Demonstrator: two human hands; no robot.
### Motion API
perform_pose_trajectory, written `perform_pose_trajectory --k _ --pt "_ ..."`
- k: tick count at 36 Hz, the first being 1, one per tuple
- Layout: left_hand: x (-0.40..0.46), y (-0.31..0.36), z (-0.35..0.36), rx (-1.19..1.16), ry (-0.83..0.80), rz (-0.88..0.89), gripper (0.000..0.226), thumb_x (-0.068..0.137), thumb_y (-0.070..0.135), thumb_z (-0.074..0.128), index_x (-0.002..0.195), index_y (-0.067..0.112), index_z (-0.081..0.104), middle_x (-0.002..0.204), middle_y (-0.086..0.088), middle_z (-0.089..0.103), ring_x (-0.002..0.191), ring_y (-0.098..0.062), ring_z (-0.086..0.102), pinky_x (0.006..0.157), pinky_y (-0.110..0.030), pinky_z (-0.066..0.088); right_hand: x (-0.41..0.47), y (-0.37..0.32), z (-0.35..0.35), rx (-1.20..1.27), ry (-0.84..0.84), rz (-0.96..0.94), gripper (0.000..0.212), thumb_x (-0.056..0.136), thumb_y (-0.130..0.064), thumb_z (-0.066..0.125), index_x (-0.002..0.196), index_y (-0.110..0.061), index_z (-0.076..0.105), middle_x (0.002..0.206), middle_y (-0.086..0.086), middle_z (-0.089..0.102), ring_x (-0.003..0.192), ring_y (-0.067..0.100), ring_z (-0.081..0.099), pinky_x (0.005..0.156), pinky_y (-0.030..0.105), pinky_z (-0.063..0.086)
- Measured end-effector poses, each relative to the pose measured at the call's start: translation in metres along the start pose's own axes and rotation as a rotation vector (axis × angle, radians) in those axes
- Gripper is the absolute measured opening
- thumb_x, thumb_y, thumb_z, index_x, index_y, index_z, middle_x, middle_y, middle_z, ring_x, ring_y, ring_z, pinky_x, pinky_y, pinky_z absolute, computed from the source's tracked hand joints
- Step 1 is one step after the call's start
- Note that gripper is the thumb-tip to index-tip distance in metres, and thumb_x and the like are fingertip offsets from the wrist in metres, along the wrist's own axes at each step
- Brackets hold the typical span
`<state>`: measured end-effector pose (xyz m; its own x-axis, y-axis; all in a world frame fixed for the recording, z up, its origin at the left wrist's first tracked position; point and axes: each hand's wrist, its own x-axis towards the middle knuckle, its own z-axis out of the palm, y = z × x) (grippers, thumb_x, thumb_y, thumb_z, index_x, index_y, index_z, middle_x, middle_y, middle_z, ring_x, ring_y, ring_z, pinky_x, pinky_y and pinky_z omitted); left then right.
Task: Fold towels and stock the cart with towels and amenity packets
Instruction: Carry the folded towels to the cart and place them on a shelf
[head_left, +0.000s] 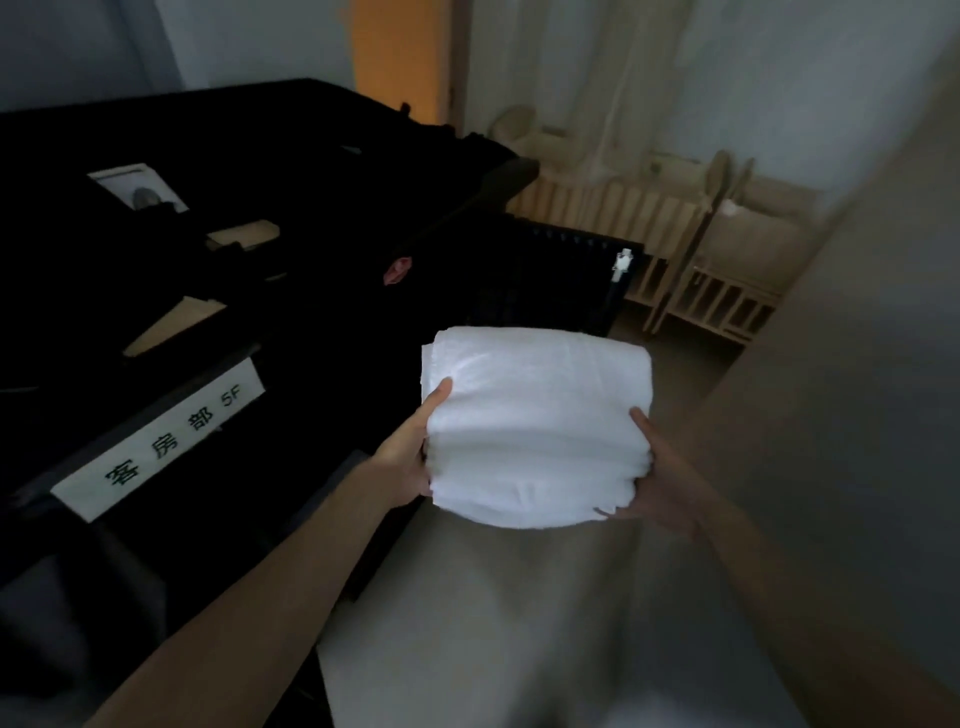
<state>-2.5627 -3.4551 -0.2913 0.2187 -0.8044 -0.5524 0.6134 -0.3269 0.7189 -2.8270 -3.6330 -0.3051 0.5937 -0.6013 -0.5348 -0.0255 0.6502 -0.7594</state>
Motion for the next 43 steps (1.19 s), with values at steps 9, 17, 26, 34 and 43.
perform_pose_trajectory --k 9,17,26,34,43 --pt "0.018 0.002 -0.024 -0.172 0.106 0.081 0.076 0.069 0.072 0.075 0.124 0.020 0.070 0.124 -0.010 0.070 0.111 -0.033 0.069 0.095 -0.056 0.053 0.086 -0.027 0.026 -0.296 -0.179 0.141 0.081 0.052 -0.070 0.085 0.120 -0.036 0.061 0.132 0.004 0.056 0.114 0.032 0.057 0.091 0.061 0.050" --pt "0.040 0.000 -0.027 -0.266 0.267 0.151 0.079 0.066 0.081 0.071 0.123 0.025 0.071 0.125 -0.010 0.070 0.113 -0.034 0.067 0.094 -0.058 0.053 0.177 -0.063 0.051 -0.301 -0.462 0.349 0.083 0.067 -0.072 0.074 0.135 -0.026 0.060 0.133 0.008 0.064 0.120 0.034 0.062 0.102 0.057 0.047" --pt "0.052 -0.024 -0.011 -0.386 0.544 0.135 0.075 0.057 0.084 0.073 0.110 0.031 0.077 0.117 -0.007 0.074 0.103 -0.030 0.072 0.078 -0.052 0.060 0.237 -0.067 0.068 -0.388 -0.552 0.513 0.077 0.076 -0.065 0.064 0.137 -0.018 0.057 0.131 0.012 0.065 0.123 0.037 0.059 0.111 0.057 0.038" --pt "0.070 -0.033 -0.036 -0.492 0.599 0.139 0.069 0.061 0.081 0.073 0.109 0.032 0.077 0.119 -0.005 0.073 0.103 -0.027 0.072 0.064 -0.046 0.061 0.283 -0.054 0.099 -0.459 -0.649 0.587 0.078 0.076 -0.066 0.066 0.136 -0.017 0.058 0.130 0.012 0.066 0.120 0.034 0.062 0.106 0.055 0.044" --pt "0.099 -0.029 -0.069 -0.564 0.663 0.176 0.081 0.060 0.081 0.074 0.124 0.033 0.067 0.121 -0.003 0.072 0.106 -0.025 0.071 0.078 -0.048 0.058 0.338 -0.047 0.125 -0.548 -0.700 0.613 0.079 0.073 -0.073 0.064 0.134 -0.023 0.060 0.130 0.008 0.066 0.117 0.030 0.065 0.097 0.055 0.051"
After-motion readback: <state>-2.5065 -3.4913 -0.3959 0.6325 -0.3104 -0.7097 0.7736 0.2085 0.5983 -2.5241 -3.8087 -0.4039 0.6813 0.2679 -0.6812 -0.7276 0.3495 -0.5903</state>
